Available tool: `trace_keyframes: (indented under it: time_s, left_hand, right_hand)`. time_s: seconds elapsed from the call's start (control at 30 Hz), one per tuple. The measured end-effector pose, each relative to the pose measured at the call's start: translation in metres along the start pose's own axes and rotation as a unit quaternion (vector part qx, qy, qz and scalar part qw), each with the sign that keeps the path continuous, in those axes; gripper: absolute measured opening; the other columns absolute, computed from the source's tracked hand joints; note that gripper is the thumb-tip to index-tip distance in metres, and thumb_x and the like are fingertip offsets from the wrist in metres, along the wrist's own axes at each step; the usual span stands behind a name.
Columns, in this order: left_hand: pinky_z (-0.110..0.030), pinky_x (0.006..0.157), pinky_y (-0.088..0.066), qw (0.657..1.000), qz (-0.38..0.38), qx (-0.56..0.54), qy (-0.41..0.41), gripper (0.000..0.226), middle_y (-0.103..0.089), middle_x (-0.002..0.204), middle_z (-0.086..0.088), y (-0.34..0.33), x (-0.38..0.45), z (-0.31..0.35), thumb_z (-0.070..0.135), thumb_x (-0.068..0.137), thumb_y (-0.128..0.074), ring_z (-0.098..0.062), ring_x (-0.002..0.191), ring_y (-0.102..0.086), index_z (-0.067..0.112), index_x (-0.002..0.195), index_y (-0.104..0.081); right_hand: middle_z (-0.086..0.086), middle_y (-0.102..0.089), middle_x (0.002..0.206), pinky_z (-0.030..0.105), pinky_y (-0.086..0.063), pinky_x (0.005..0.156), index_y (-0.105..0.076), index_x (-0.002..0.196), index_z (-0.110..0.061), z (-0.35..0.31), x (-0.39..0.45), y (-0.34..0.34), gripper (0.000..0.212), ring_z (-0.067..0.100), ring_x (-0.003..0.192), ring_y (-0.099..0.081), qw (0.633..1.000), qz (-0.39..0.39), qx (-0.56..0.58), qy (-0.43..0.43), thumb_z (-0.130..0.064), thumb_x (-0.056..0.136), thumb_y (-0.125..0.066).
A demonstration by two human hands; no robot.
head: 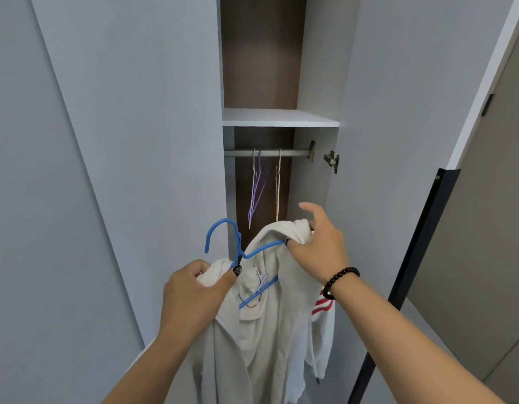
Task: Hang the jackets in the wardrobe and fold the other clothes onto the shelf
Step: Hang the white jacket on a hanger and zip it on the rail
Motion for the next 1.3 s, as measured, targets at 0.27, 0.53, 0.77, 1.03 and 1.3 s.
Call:
trace_keyframes:
  time_s: [0.27,0.53,0.77,1.03,1.3]
  left_hand:
    - [-0.019,0.051,-0.033,0.998,-0.021,0.026,-0.045,0.034,-0.054,0.063,0.009,-0.004,-0.004,0.013,0.050,0.072,-0.077,-0.012,0.061,-0.051,0.025,0.067,-0.054]
    - [-0.024,0.052,-0.034,0.997,-0.053,-0.036,-0.042,0.040,-0.047,0.054,0.005,-0.015,-0.007,0.006,0.043,0.073,-0.079,-0.013,0.055,-0.043,0.018,0.058,-0.052]
    - [-0.014,0.051,-0.043,0.990,-0.025,-0.118,-0.079,0.031,-0.064,0.067,0.005,-0.009,-0.017,0.015,0.049,0.061,-0.079,-0.004,0.060,-0.055,0.021,0.065,-0.066]
    - [-0.025,0.055,-0.042,0.983,0.017,-0.174,-0.049,0.033,-0.062,0.062,0.004,0.015,-0.005,0.008,0.051,0.058,-0.075,-0.003,0.055,-0.050,0.019,0.065,-0.067]
    - [-0.021,0.059,-0.045,0.987,-0.009,-0.148,-0.066,0.027,-0.068,0.068,0.010,0.008,0.002,0.018,0.052,0.061,-0.073,0.001,0.061,-0.057,0.027,0.069,-0.071]
  right_hand:
    - [-0.007,-0.060,0.113,0.008,-0.040,0.072,-0.057,0.117,-0.029,-0.026,0.005,0.008,0.046,0.009,0.094,-0.053,0.994,-0.071,-0.052,0.065,-0.009,0.078,-0.069]
    - [-0.013,-0.068,0.100,0.022,-0.056,0.080,-0.065,0.103,-0.035,-0.064,0.004,0.017,0.037,0.005,0.090,-0.065,0.972,-0.185,0.110,0.090,-0.008,0.079,-0.071]
    - [-0.010,-0.065,0.082,0.022,-0.049,0.081,-0.055,0.126,-0.025,-0.046,0.008,0.023,0.043,0.004,0.081,-0.061,0.971,-0.217,-0.042,0.093,-0.027,0.085,-0.068]
    - [-0.021,-0.068,0.094,0.010,-0.043,0.080,-0.069,0.094,-0.038,-0.008,0.017,0.096,0.011,-0.007,0.094,-0.058,0.970,-0.195,-0.110,0.096,-0.037,0.087,-0.061]
    - [-0.019,-0.069,0.091,0.010,-0.048,0.081,-0.072,0.096,-0.032,0.005,0.001,0.096,0.020,-0.004,0.091,-0.063,0.973,-0.211,-0.034,0.087,-0.035,0.086,-0.054]
Point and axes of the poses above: each hand's wrist, its own x-axis towards the middle knuckle, its own y-axis out of the back of the hand, z = x × y, the point moved 4 cm from there along x, towards the middle knuckle
